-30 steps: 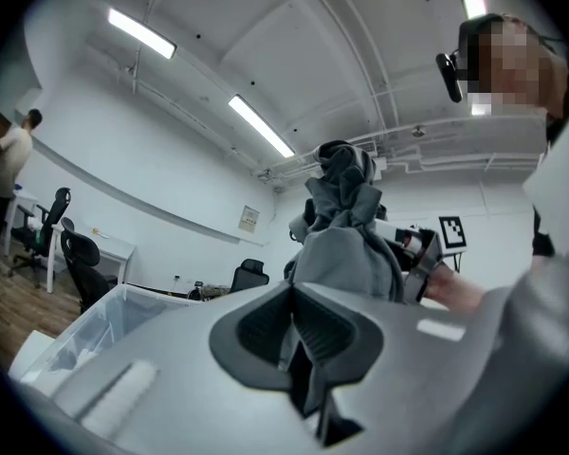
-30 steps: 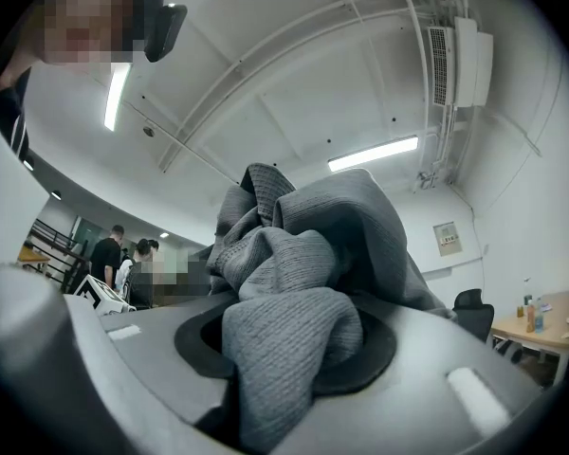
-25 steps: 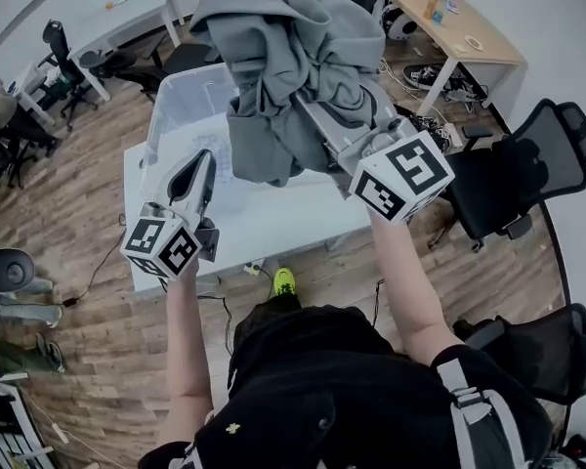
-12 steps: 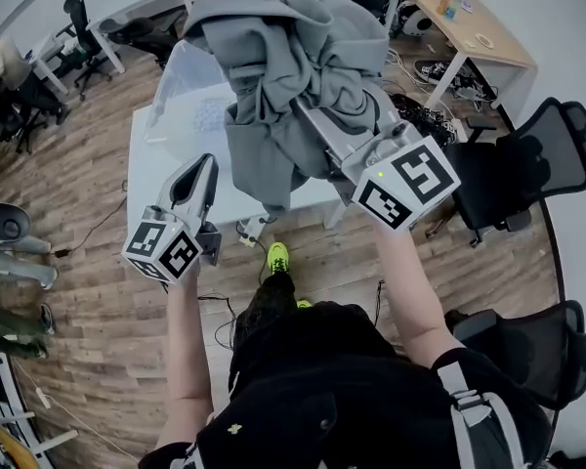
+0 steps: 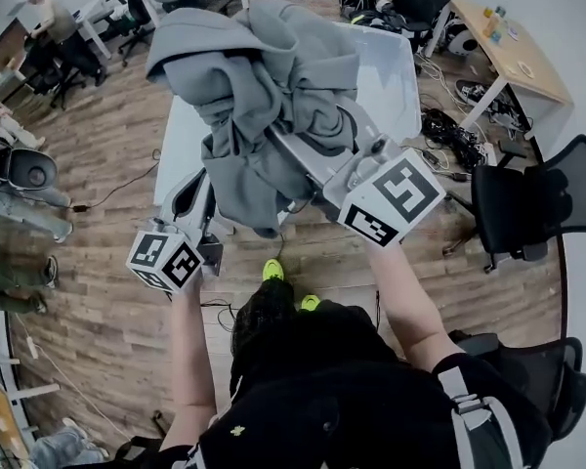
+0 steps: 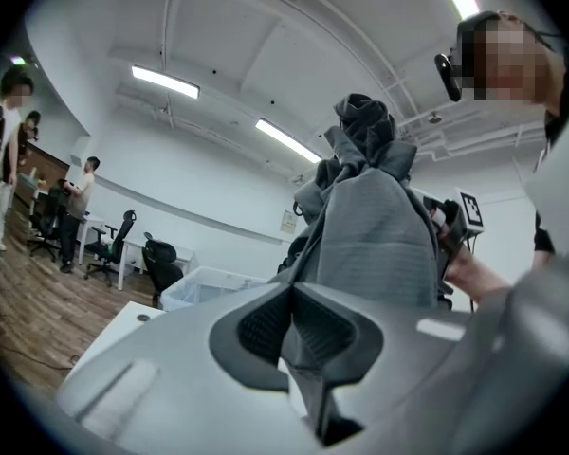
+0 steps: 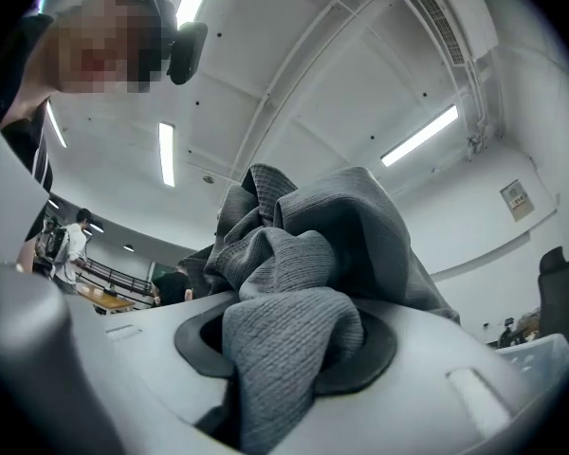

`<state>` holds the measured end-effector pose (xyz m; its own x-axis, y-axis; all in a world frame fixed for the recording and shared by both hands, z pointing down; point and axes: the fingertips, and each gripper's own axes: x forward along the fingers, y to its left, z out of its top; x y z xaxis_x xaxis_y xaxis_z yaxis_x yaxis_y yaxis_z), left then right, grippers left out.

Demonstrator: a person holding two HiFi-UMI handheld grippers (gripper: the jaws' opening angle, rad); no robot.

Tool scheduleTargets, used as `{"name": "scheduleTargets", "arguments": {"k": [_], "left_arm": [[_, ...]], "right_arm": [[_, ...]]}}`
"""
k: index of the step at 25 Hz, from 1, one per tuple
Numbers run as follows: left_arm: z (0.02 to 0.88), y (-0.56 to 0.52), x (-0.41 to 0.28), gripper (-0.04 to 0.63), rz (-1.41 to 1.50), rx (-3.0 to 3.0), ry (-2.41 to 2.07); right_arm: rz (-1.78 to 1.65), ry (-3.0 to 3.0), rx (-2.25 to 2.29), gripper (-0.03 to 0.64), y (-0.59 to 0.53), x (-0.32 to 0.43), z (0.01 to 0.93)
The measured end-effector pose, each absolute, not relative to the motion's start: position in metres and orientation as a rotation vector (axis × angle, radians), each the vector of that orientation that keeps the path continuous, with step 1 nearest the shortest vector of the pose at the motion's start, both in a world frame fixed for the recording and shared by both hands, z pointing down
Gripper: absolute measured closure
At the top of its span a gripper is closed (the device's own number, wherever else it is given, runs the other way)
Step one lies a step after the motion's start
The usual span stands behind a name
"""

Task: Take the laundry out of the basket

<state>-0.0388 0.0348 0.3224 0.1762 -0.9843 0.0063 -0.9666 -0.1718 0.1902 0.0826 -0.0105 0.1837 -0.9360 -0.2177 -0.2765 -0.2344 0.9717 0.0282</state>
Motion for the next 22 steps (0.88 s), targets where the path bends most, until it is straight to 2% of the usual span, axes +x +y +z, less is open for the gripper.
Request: {"name": "scheduleTargets", "arguments": {"k": [8, 22], "left_arm": [[0.335, 0.078, -0.120, 0.588, -0.176, 2.157, -2.058], [0.338, 0.059, -0.332, 0.588, -0.217, 2.113, -2.104]], "right_arm": [[-0.005, 2.892, -0.148, 0.451, 0.010, -0.009, 0.208], [-0.207, 2.989, -0.108, 0.451, -0.011, -0.224, 0.292]]}}
